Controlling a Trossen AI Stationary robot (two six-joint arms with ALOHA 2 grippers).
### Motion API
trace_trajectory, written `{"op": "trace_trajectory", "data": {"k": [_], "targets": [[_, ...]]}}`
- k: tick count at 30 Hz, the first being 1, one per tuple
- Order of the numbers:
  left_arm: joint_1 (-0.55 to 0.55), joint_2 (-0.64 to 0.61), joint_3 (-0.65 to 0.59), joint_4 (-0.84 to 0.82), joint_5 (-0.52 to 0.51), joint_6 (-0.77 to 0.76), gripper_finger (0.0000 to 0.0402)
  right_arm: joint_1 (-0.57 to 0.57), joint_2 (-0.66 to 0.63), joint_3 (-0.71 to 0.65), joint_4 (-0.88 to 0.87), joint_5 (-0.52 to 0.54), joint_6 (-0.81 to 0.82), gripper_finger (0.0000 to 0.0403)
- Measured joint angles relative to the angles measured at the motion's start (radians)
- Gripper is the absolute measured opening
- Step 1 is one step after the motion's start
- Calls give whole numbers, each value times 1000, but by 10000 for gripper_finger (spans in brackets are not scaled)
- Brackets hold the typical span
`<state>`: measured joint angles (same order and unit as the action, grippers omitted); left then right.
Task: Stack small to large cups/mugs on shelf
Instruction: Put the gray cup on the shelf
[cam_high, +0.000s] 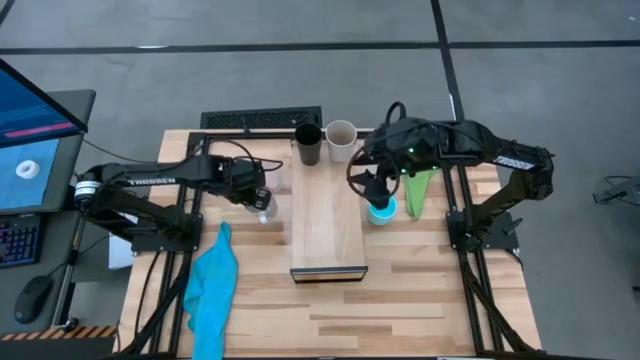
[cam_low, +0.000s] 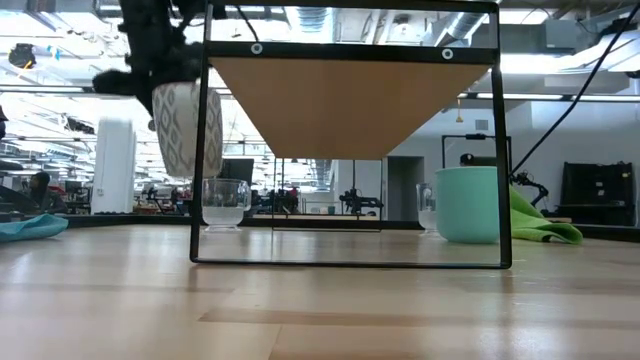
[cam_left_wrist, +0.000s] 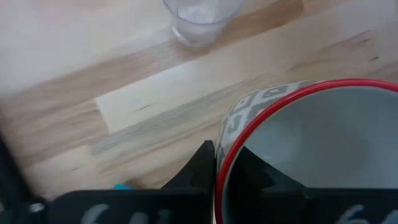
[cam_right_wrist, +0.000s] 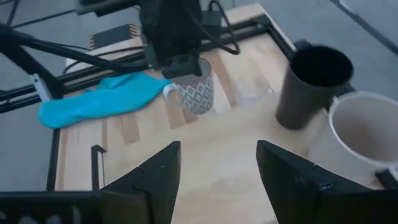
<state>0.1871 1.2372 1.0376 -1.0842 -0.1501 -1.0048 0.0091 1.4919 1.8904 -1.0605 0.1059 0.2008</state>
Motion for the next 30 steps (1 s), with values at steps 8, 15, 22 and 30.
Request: {"op": "trace_trajectory", "data": {"k": [8, 15, 22, 30], "targets": [[-28, -1, 220, -114, -41, 26, 11, 37, 22, 0, 76, 0, -83, 230], [-28, 0, 395, -88, -119, 25, 11, 86, 108, 1, 247, -1, -277, 230], [-27, 7, 487, -64, -143, 25, 11, 108, 218, -1, 413, 16, -417, 230], [-27, 8, 497, 33, -150, 24, 11, 113, 278, -1, 476, 68, -458, 230]]}}
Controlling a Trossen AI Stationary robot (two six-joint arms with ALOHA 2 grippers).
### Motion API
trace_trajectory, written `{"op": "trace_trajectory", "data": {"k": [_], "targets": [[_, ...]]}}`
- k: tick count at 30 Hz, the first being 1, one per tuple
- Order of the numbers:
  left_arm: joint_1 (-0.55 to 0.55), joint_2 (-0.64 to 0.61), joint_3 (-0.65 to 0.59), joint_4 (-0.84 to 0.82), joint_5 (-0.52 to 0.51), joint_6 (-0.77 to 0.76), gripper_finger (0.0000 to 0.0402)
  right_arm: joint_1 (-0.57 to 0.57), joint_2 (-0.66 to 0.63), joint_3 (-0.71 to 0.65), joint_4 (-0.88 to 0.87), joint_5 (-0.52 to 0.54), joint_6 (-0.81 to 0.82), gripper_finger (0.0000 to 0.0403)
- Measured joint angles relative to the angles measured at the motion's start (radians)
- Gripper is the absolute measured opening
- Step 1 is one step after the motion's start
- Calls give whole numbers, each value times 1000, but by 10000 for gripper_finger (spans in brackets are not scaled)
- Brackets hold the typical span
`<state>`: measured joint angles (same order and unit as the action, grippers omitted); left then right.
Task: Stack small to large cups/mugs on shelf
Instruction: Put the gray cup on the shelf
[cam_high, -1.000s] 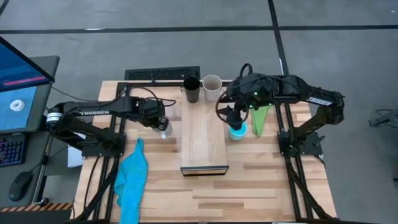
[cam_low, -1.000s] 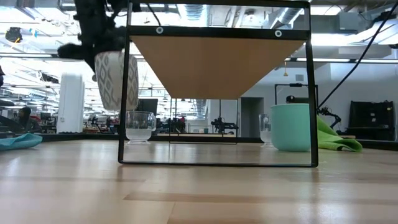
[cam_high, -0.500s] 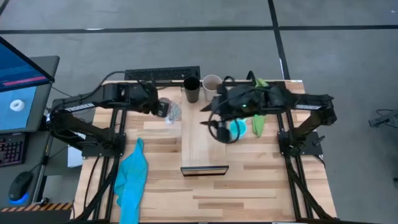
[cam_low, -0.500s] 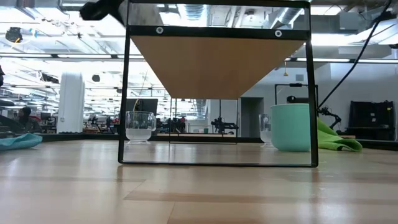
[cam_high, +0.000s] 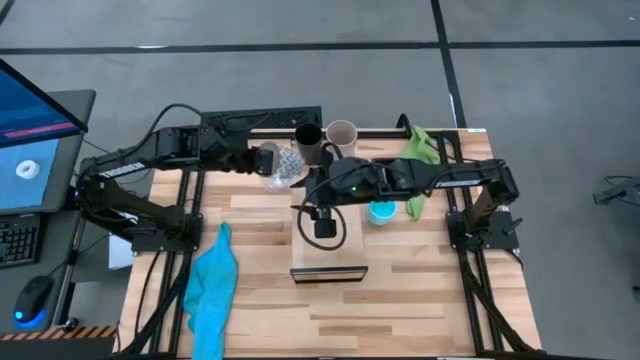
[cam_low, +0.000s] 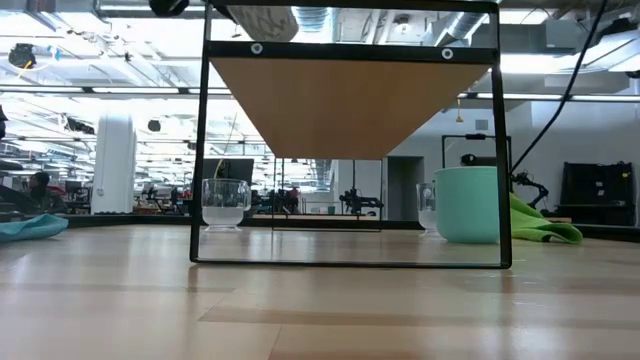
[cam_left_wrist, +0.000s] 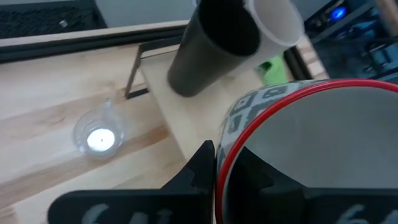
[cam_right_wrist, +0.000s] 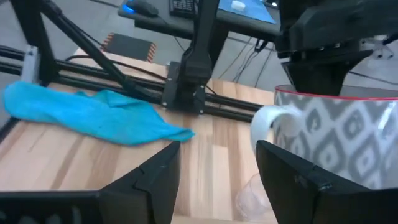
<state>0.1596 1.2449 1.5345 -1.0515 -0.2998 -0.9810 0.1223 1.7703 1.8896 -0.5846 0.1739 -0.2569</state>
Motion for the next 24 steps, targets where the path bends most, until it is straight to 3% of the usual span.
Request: {"op": "trace_trajectory", "data": {"k": [7, 15, 24], "targets": [[-9, 0, 0, 46, 4, -8, 11, 0, 15, 0, 11, 107, -15, 230], [-14, 1, 0, 107, 2, -10, 11, 0, 19, 0, 39, 116, -42, 226], [-24, 26, -1, 129, 12, -2, 11, -14, 19, 0, 40, 112, -42, 142]]}}
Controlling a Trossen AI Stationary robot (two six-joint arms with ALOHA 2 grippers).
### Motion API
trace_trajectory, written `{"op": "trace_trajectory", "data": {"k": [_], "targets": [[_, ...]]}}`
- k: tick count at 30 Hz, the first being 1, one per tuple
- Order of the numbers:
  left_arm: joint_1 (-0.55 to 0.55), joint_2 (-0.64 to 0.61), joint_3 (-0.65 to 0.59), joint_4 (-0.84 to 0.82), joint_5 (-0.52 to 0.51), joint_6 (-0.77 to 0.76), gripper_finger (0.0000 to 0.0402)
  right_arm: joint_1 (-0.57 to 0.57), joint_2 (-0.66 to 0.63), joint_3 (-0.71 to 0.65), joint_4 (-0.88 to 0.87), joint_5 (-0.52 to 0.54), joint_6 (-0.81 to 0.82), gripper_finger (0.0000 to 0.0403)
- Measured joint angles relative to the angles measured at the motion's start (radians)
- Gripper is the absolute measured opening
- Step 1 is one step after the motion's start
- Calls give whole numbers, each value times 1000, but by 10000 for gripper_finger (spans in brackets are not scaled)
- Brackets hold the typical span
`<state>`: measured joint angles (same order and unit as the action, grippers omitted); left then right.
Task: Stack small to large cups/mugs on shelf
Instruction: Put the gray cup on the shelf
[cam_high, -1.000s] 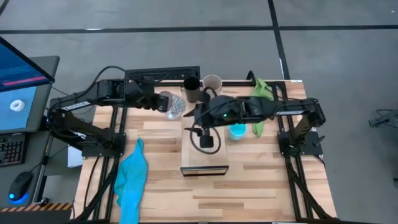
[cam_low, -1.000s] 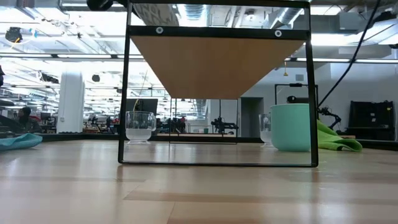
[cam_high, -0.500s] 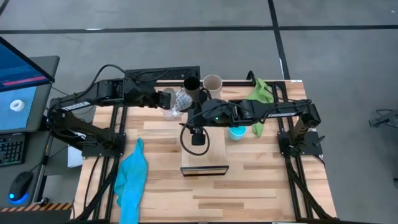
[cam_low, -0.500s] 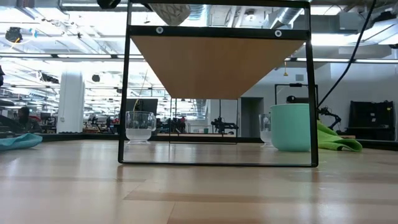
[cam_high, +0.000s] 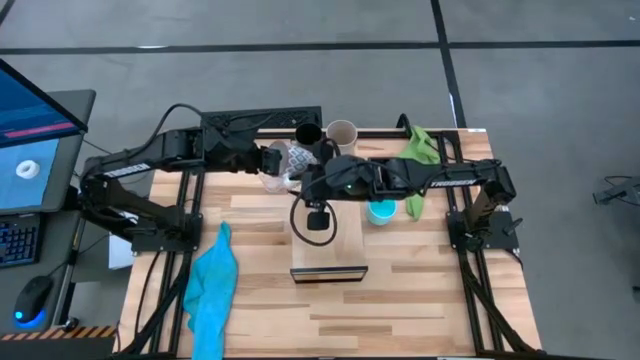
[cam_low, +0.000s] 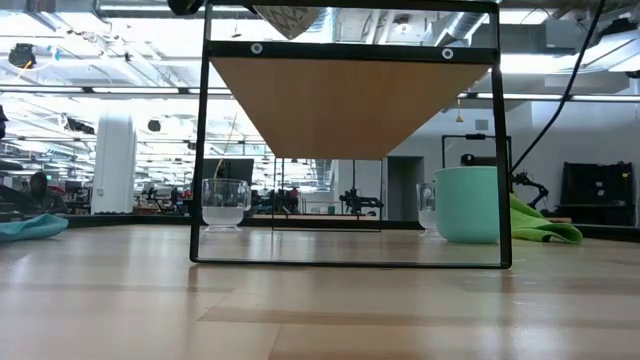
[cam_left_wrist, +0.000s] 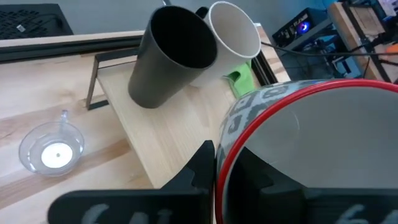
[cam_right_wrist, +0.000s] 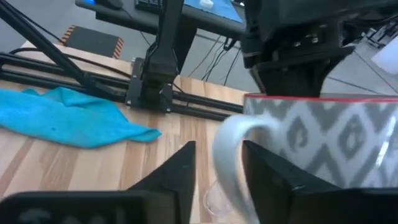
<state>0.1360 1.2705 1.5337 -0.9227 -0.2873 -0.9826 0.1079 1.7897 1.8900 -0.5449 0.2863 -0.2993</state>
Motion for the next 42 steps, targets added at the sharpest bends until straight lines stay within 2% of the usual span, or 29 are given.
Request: {"op": "trace_trajectory", "data": {"k": [8, 9, 15, 23, 30, 36, 42], "targets": [[0, 28, 2, 18, 14, 30, 17, -5, 0, 0, -31, -21, 6, 36], [0, 31, 2, 25, 13, 42, 17, -5, 0, 0, -41, -24, 9, 33], [0, 34, 0, 43, 21, 68, 13, -6, 0, 0, -49, -45, 26, 33], [1, 28, 2, 78, 5, 51, 93, -12, 0, 17, -62, -39, 78, 29], [7, -10, 2, 82, -13, 55, 137, -15, 0, 74, -86, -54, 100, 29], [17, -77, 2, 123, -23, 84, 150, -17, 0, 158, -138, -82, 108, 29], [19, -137, 0, 287, -43, 177, 150, -26, -8, 213, -159, -97, 125, 25]]}}
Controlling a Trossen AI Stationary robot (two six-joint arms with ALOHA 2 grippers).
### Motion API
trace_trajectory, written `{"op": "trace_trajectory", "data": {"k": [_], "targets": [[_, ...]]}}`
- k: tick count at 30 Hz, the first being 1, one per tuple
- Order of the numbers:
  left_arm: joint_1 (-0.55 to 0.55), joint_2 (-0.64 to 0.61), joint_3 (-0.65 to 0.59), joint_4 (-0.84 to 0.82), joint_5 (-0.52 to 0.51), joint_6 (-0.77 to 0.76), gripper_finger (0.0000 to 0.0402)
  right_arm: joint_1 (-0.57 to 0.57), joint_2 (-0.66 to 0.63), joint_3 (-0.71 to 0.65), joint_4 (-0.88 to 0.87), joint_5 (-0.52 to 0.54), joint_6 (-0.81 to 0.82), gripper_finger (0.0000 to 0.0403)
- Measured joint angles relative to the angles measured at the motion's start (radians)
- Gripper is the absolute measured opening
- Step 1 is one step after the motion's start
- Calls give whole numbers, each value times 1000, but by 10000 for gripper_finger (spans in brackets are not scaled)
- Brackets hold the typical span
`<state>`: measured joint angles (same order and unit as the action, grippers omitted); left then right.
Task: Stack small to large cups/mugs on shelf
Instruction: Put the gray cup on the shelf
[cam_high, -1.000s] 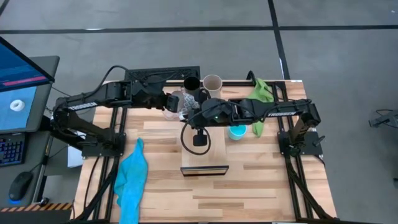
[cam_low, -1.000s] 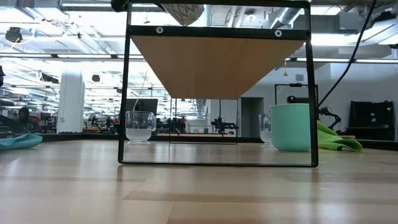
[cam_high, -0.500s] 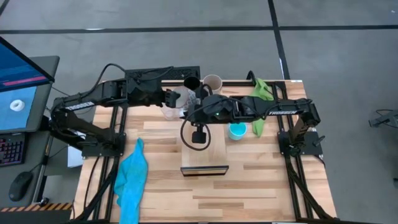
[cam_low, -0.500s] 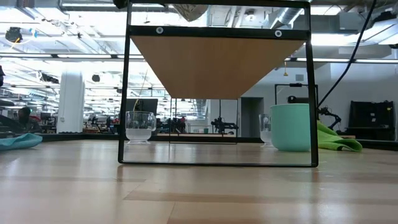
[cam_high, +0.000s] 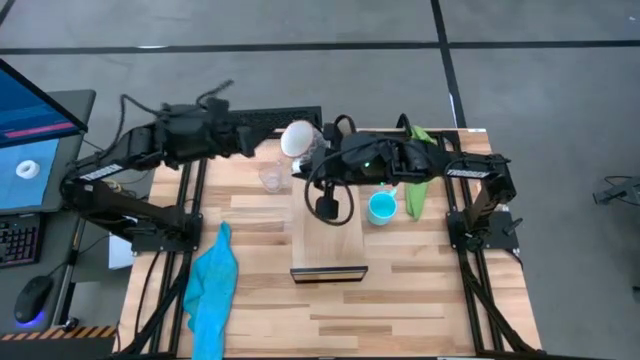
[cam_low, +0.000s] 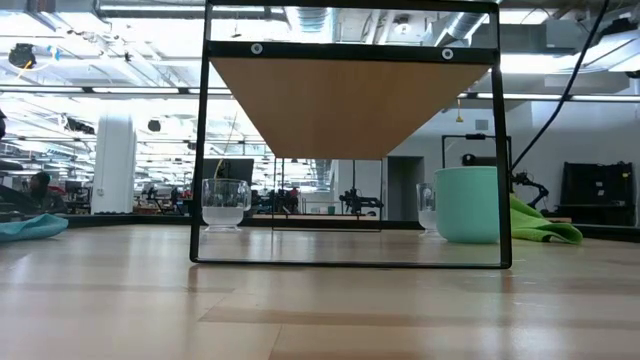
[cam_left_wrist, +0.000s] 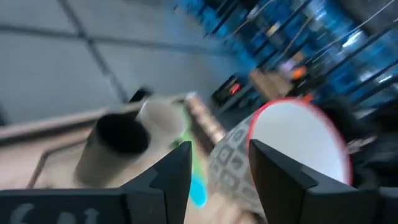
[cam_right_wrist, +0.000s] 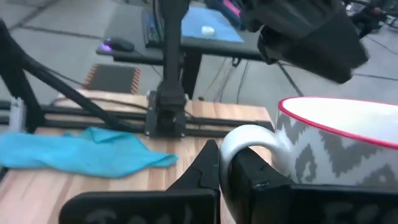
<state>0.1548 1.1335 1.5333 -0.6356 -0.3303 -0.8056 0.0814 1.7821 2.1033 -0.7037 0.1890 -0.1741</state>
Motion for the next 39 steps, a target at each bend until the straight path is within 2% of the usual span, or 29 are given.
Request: {"op": "trace_trajectory", "data": {"k": [6, 12, 19, 28, 32, 39], "targets": [[0, -54, 0, 61, 4, 97, 151, 3, -22, 100, -38, -126, -13, 25], [0, -92, 0, 62, 5, 138, 151, 25, -145, 122, -15, -231, -6, 25], [0, -96, 0, 64, 7, 185, 151, 101, -275, 121, 36, -457, -9, 25], [0, -86, 0, 66, -23, 168, 151, 284, -355, 121, 424, -476, -155, 25], [0, -85, 0, 67, -29, 168, 151, 358, -360, 121, 578, -469, -280, 25], [-1, -84, 0, 66, -77, 139, 151, 455, -374, 120, 668, -476, -468, 25]]}}
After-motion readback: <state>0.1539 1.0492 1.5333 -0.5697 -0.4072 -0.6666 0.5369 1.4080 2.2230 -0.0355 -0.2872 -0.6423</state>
